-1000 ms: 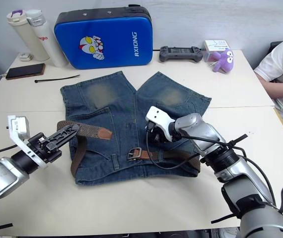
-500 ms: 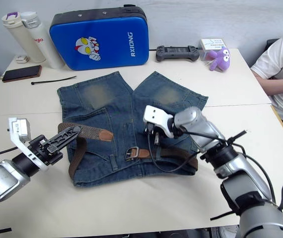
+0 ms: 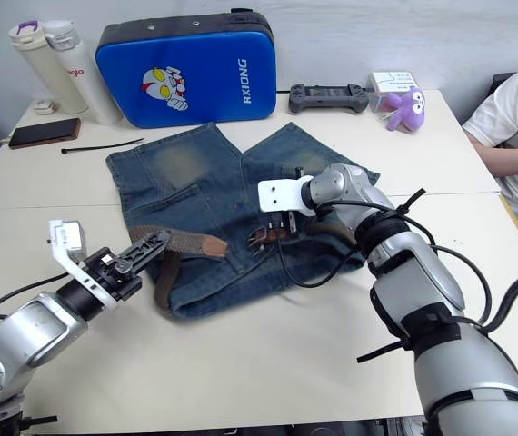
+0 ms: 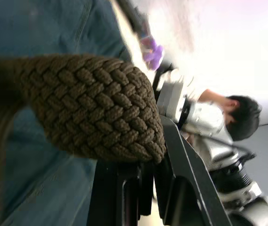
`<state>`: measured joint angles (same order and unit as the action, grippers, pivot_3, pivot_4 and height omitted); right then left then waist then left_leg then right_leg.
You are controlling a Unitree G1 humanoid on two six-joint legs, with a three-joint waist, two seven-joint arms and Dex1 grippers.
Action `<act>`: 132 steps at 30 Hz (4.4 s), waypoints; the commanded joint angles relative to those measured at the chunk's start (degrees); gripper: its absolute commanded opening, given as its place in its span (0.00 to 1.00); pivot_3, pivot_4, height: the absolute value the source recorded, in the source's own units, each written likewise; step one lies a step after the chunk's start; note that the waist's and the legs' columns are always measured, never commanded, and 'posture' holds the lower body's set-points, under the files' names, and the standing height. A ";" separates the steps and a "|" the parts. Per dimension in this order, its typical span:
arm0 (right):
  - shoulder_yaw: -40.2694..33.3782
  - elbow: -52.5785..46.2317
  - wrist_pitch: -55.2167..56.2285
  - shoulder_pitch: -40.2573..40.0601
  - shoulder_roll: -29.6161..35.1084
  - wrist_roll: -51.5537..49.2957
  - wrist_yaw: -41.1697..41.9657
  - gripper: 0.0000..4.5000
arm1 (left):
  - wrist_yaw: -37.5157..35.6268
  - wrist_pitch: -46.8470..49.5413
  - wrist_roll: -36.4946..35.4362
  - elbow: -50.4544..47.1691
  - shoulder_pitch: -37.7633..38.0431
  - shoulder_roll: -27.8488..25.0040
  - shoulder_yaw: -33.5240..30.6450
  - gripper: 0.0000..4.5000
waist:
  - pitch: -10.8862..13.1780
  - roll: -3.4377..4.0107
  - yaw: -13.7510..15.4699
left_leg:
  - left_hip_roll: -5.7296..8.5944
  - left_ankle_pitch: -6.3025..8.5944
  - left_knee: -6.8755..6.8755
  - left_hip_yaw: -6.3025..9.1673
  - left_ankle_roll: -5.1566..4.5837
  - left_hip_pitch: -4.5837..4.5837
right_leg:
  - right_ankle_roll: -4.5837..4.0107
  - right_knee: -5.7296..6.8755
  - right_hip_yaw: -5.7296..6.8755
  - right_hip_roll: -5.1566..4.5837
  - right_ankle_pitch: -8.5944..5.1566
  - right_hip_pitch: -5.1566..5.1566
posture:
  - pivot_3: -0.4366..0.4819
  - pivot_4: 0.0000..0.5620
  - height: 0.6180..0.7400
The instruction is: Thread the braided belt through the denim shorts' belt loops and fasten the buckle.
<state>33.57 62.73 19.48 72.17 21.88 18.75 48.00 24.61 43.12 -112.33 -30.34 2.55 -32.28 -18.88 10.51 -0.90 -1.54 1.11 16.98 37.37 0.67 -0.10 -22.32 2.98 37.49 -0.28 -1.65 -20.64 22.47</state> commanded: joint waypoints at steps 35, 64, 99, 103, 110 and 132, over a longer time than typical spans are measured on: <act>-18.55 -66.55 -60.98 -18.74 20.72 -31.07 32.51 0.99 | 28.88 -23.15 5.46 -10.26 -0.44 15.20 13.29 0.00 | 0.03 0.04 1.46 | -0.03 0.02 0.00 0.10 -0.03 -0.07 | -0.02 -0.15 0.09 0.00 -0.01 -0.05 | 0.48 0.27 1.00; -17.33 -70.97 -67.69 -17.41 24.82 -32.86 25.89 0.99 | 43.69 -23.60 15.70 -10.37 -0.66 22.28 22.33 0.00 | 0.03 0.03 2.19 | -0.03 0.02 0.18 0.08 -0.03 -0.06 | 0.00 -0.05 0.07 0.07 0.00 -0.10 | 0.48 0.27 1.00; -16.35 -72.74 -71.77 -15.53 24.57 -33.87 24.55 0.99 | 36.47 -21.11 24.19 0.69 -6.52 33.08 24.68 0.00 | 0.04 0.01 2.93 | -0.02 0.04 0.34 0.07 -0.06 -0.11 | 0.02 -0.01 0.08 0.09 0.01 -0.11 | 0.48 0.27 1.00; -16.38 -74.41 -72.88 -16.20 25.24 -35.09 25.28 0.99 | 34.21 -20.04 23.97 4.33 -8.46 35.06 24.49 0.00 | 0.04 0.01 3.04 | -0.02 0.04 0.37 0.07 -0.07 -0.11 | 0.02 0.00 0.08 0.09 0.01 -0.11 | 0.48 0.27 1.00; -16.47 -76.43 -74.05 -17.32 26.11 -36.14 24.76 0.99 | 31.70 -14.33 23.07 9.93 -14.57 35.43 24.87 0.00 | 0.06 -0.01 3.16 | 0.01 0.07 0.52 0.11 -0.11 -0.12 | 0.10 0.03 0.10 0.07 0.05 -0.18 | 0.48 0.27 1.00; -15.36 -83.43 -53.50 -34.64 32.77 -26.36 19.98 1.00 | 27.78 3.33 9.78 13.05 -24.76 25.84 21.87 0.60 | 0.10 -0.09 3.06 | 0.02 0.05 0.61 0.15 -0.06 -0.15 | 0.15 0.10 0.12 0.08 0.08 -0.16 | 0.48 0.27 1.00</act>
<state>19.76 -20.10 -35.73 37.41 54.40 -8.27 68.37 52.03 45.30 -98.23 -13.33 -21.94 -4.76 3.39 10.61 -0.99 1.52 1.13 17.03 37.99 0.82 -0.16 -22.47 3.14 37.60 -0.16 -1.57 -20.56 22.31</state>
